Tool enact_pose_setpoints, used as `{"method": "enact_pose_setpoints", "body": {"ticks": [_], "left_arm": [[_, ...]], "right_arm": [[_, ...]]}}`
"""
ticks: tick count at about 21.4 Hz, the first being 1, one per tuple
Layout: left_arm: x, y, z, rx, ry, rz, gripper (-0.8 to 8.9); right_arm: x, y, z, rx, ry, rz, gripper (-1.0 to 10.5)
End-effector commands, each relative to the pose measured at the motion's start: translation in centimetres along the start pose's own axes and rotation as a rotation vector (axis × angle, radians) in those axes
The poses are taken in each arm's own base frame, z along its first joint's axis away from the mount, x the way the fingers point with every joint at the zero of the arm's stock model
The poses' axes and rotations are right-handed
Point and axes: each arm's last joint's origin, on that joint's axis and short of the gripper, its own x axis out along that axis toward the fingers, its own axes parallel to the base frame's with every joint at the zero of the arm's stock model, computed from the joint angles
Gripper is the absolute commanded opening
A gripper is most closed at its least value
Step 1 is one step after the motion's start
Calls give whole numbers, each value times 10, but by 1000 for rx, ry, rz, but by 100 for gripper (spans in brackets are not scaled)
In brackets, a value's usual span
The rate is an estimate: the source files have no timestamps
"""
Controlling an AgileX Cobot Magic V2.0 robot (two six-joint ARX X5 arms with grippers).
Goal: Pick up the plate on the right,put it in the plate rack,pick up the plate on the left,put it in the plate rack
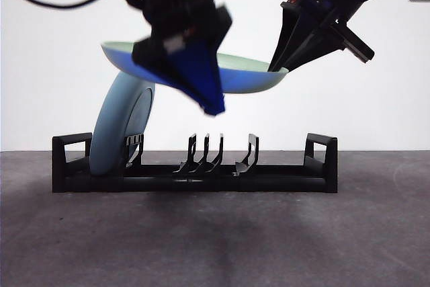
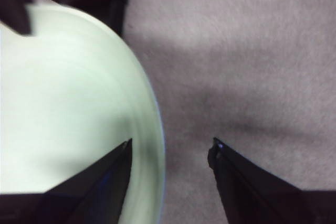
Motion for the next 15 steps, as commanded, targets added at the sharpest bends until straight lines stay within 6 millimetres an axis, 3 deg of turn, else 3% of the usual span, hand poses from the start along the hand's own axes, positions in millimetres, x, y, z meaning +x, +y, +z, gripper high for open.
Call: {"method": "enact_pose_setpoints", "body": {"ticks": [1,3,5,6,11,15], "left_arm": [[8,2,-3,-8,21,2,248],[9,4,-4,-14,31,9,178],[10,6,-5,-18,35,13,15],[10,6,-6,-19,36,13,-22],[11,7,-6,-22,36,12,-9],[11,7,-5,-27,25,17,-9]], "right_arm": [[0,0,1,-6,1,10,-12],[0,0,1,-6,5,8,-12],[0,0,1,-7,6,5,-12],[0,0,1,-10,6,5,-12],[-1,-2,1,-6,3,3,-12],[-17,-3,3,-10,-47,-6,11]]}}
